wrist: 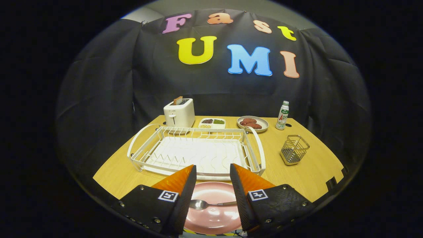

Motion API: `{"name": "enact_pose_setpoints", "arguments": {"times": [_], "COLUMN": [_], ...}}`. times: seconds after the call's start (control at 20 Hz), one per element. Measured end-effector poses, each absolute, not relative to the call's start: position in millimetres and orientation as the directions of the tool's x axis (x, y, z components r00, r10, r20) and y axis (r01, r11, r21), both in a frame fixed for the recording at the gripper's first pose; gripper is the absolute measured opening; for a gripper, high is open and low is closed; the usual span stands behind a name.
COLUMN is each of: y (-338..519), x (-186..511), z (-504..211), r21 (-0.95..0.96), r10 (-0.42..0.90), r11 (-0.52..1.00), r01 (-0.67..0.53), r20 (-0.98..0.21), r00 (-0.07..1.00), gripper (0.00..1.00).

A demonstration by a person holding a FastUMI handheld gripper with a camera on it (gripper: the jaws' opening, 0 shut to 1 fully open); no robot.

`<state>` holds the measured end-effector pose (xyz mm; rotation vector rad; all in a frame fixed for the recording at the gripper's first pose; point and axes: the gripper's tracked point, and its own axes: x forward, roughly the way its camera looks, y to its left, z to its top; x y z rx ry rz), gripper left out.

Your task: Take the plate from the dish rack, then take the spoon from the basket and place it into the plate.

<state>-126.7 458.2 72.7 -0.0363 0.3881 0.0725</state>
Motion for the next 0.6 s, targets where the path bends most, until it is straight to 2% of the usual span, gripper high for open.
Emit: {"name": "enact_pose_setpoints", "arguments": {"times": [0.35,0.6], "y": [413,364], "x": [-103,-71], "z": [161,237], "r21": [-0.067,-0.044], "r10": [0.076,0.053], "r11": [0.993,0.997], "r01": [-0.093,-0.059], "r20": [-0.222,-0.112], "r00": [0.972,0.992], "gripper": [0.63,0.62]}}
